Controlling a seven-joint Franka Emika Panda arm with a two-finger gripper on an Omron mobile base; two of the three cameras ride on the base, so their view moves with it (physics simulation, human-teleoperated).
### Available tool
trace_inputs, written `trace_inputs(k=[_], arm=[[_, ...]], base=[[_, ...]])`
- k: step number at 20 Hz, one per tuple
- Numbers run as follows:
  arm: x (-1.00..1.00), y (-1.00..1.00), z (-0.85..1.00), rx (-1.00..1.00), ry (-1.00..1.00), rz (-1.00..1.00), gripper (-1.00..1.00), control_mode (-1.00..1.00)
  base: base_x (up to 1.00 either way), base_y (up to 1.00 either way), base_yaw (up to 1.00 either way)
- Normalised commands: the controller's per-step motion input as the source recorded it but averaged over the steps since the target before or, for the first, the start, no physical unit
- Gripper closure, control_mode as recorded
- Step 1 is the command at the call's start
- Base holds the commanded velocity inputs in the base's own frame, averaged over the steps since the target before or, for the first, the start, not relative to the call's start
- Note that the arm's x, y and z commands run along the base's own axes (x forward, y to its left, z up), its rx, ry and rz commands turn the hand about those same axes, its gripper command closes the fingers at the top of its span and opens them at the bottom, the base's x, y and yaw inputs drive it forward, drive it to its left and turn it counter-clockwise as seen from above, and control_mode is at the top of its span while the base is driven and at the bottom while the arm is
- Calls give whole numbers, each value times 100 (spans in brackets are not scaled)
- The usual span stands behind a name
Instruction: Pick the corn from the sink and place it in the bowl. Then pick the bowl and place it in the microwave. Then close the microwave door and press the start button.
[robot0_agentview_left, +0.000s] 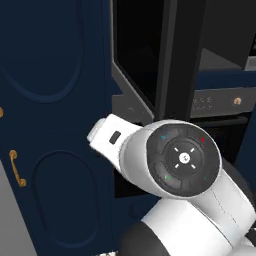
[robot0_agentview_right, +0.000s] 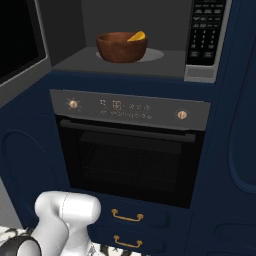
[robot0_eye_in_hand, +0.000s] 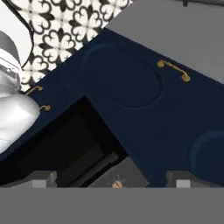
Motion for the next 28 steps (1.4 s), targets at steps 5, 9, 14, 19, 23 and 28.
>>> trace_inputs(k=[5,9,14,19,23,28], arm=[[63,-52,-41,-5,-1,-41,-100,-100],[46,-81,-5,0,0,-38,-100,-100],[0,-100,37,0,-11,-6,-100,-100],[15,-100,48,0,-13,0,-100,-100],[67,-100,26,0,-3,0,-100,-100],[100,-100,3,0,0,0,-100,-100]], base=[[0,0,0],[0,0,0],[0,0,0],[0,0,0],[0,0,0],[0,0,0]])
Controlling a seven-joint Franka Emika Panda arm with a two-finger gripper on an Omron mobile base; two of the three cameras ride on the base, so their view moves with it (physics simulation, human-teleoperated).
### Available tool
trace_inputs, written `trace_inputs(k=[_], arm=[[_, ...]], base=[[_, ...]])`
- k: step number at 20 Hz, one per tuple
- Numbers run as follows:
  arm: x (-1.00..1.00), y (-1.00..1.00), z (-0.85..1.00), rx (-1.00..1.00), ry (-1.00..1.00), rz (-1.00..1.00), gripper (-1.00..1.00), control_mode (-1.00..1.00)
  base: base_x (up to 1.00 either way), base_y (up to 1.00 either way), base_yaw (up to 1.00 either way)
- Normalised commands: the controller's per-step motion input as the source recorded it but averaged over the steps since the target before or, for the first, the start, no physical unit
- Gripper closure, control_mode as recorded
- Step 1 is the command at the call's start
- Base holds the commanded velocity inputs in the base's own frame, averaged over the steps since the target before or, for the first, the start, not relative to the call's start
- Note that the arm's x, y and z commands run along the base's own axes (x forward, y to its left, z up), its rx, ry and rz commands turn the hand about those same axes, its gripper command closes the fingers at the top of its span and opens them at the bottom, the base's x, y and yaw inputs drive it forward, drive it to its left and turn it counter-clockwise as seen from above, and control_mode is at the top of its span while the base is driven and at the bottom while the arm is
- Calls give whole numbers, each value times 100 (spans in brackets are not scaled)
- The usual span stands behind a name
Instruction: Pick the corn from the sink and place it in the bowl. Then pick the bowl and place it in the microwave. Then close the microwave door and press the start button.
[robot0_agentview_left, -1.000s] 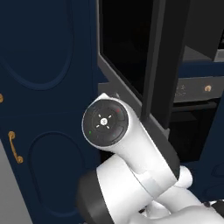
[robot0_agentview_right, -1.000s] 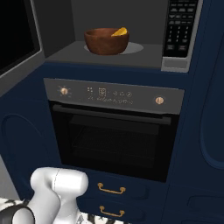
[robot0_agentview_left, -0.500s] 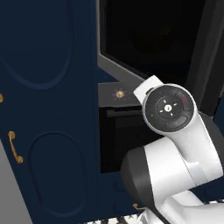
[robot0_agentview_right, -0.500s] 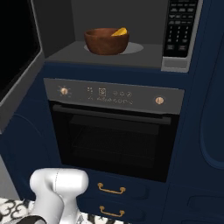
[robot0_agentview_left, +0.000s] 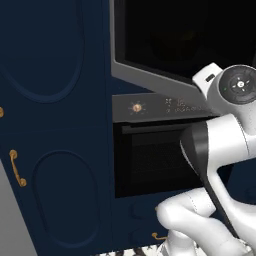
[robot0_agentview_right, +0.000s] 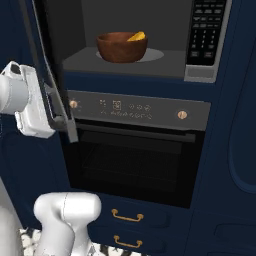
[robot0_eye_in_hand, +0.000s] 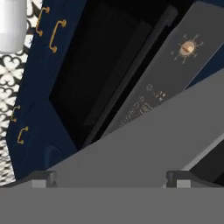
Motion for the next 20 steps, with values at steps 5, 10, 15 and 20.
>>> trace_inputs(k=[5,10,15,20], arm=[[100,-100,2,2,0,0,-100,-100],[100,-98,18,8,0,1,-100,-100],[100,-67,20,7,0,0,-100,-100],[100,-32,1,0,-3,0,-100,-100]], base=[[0,0,0],[0,0,0],[0,0,0],[0,0,0]])
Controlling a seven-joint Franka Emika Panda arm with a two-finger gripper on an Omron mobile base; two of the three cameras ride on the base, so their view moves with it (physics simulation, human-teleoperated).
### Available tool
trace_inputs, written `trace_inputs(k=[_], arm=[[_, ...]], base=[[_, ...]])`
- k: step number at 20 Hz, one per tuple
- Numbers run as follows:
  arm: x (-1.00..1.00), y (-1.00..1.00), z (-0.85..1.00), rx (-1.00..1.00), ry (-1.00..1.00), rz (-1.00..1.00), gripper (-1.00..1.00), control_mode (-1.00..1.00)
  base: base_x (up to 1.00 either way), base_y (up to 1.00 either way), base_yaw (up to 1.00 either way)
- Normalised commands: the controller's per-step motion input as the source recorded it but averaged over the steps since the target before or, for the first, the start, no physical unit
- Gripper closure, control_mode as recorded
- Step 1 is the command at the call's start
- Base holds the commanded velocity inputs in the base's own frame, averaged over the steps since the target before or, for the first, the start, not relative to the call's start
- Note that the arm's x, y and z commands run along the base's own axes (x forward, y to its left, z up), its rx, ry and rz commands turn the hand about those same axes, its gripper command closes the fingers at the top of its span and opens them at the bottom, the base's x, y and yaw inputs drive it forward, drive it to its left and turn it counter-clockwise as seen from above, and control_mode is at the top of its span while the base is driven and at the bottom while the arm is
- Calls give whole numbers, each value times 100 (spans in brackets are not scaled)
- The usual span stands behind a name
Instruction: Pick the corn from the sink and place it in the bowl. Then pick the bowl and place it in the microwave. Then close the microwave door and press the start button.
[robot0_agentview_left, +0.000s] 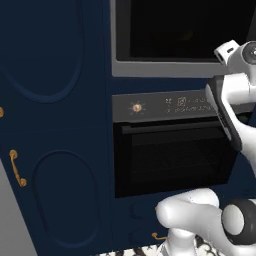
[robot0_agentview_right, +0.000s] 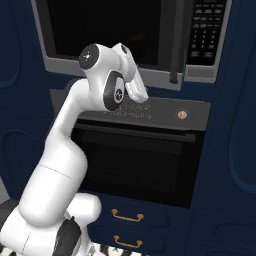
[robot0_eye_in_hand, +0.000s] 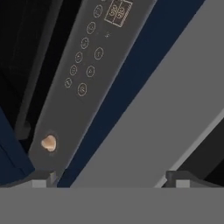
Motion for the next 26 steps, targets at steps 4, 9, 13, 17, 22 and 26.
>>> trace_inputs(k=[4,9,13,17,22,26], arm=[[84,-8,0,0,-6,0,-100,-100],[54,-8,0,0,-7,0,-100,-100],[28,-9,0,0,-5,0,-100,-100],[-30,-27,-1,5,-10,2,-100,-100],[-100,-64,3,25,-15,9,-100,-100],[-100,-83,22,35,-16,12,-100,-100]], base=[[0,0,0],[0,0,0],[0,0,0],[0,0,0],[0,0,0],[0,0,0]])
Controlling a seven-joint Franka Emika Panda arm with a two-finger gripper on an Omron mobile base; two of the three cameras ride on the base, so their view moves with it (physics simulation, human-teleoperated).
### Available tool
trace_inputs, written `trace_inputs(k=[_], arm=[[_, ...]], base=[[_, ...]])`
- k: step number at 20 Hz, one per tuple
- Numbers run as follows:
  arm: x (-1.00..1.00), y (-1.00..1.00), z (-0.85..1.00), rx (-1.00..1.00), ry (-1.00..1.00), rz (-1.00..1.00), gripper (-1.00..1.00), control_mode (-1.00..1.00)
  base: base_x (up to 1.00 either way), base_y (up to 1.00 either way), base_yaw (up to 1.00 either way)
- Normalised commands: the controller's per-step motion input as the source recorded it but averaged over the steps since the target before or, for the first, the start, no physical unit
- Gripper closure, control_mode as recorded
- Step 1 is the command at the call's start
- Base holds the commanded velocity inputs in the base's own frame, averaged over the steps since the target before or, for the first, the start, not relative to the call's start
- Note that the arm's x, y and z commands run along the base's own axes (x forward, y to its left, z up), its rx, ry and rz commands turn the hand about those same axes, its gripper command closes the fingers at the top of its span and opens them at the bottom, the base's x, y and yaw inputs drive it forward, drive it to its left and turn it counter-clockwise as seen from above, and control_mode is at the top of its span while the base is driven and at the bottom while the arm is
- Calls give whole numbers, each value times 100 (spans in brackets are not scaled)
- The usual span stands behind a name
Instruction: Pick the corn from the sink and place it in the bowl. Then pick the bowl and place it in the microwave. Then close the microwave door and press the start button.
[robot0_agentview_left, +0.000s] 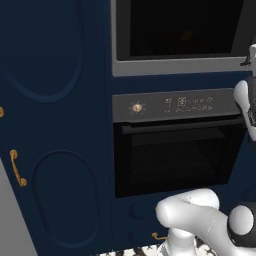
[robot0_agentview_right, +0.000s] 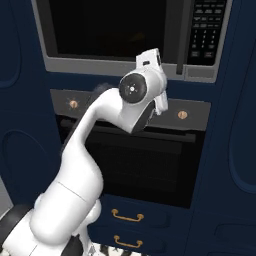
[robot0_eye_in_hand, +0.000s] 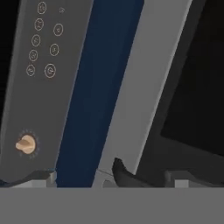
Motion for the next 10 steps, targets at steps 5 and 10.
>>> trace_inputs(k=[5,10], arm=[[-28,-98,59,27,-22,15,-100,-100],[14,-58,31,24,-13,11,100,-100]], base=[[0,0,0],[0,0,0]])
